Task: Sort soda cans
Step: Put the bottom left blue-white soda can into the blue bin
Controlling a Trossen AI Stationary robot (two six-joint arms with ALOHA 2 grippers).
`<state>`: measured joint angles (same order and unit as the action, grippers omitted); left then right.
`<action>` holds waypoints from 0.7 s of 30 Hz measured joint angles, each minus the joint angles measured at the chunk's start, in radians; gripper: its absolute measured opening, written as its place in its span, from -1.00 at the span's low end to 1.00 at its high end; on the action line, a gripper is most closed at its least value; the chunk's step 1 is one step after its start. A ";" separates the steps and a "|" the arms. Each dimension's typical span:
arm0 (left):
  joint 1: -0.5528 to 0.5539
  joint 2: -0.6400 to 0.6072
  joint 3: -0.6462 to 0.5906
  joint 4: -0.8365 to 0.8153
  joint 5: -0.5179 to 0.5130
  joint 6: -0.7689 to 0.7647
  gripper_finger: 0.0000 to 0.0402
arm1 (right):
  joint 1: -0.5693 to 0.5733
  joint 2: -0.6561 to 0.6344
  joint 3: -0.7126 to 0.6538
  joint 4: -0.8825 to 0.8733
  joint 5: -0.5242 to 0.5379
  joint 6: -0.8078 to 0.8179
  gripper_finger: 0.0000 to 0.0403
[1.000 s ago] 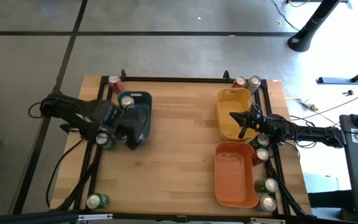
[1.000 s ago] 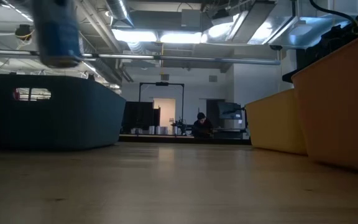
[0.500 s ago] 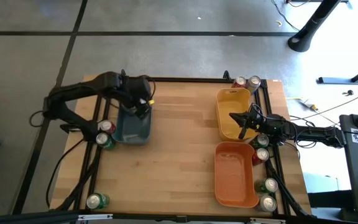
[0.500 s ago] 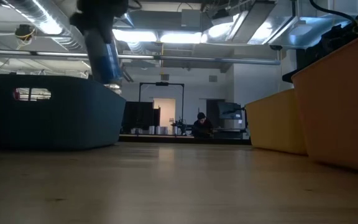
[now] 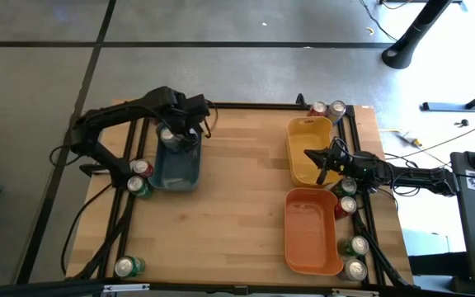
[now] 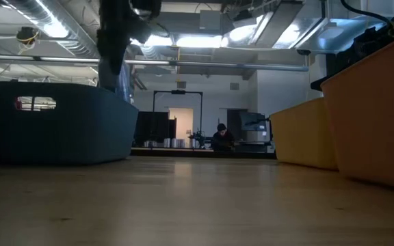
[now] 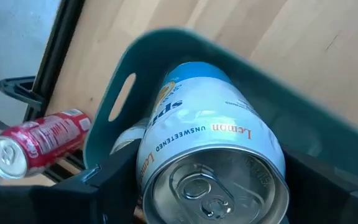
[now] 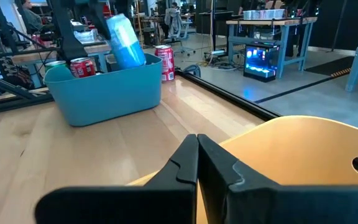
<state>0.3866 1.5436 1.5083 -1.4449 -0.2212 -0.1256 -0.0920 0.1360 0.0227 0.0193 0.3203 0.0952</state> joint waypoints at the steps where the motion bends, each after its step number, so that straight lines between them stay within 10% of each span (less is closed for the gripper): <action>1: 0.004 0.006 -0.012 -0.002 -0.001 0.032 0.46 | 0.000 0.000 0.000 0.000 0.000 0.000 -0.97; 21: 0.028 0.025 -0.248 0.255 0.042 0.293 0.46 | 0.000 0.000 0.000 0.000 0.000 0.004 -0.97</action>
<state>0.4142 1.5684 1.2607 -1.1899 -0.1796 0.1678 -0.0920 0.1360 0.0227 0.0193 0.3206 0.0990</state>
